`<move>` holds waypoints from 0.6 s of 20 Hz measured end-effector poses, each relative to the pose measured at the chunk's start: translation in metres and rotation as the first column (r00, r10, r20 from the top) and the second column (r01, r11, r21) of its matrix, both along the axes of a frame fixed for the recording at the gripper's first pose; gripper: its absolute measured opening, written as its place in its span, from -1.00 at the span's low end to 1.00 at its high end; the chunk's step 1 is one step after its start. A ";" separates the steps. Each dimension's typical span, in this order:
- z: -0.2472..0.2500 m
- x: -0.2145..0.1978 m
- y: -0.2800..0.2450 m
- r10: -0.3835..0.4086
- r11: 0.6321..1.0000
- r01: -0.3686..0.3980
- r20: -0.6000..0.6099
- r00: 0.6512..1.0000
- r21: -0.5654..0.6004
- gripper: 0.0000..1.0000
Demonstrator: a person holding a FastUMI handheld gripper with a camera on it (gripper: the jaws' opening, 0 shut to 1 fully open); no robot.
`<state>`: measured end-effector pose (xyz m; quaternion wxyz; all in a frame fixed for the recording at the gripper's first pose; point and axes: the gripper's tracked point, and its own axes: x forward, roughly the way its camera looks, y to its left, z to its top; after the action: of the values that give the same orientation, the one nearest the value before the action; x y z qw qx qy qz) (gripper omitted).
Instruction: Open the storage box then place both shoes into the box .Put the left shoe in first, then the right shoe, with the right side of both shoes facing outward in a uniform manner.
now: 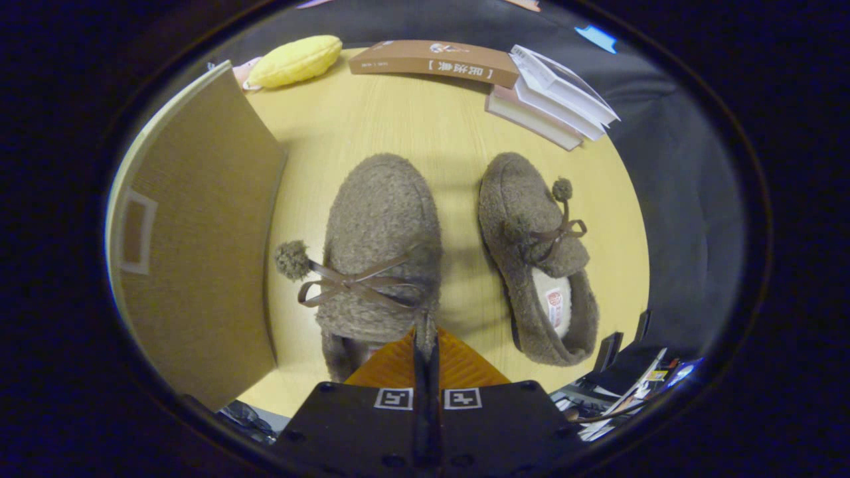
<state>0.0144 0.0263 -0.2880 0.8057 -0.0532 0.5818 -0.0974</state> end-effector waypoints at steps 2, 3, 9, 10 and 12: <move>0.013 -0.009 -0.003 -0.010 0.998 0.010 -0.011 1.000 -0.054 -0.93; 0.021 -0.015 -0.007 -0.009 0.995 0.007 -0.028 1.000 -0.096 -0.93; 0.085 -0.030 -0.006 -0.028 0.975 0.026 -0.007 1.000 -0.222 -0.93; 0.097 -0.031 -0.005 -0.041 0.972 0.043 0.010 0.999 -0.232 -0.93; 0.124 -0.033 -0.001 -0.065 0.966 0.073 0.039 0.997 -0.249 -0.94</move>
<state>-0.0190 0.0257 -0.1643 0.7975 -0.1326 0.5541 -0.1986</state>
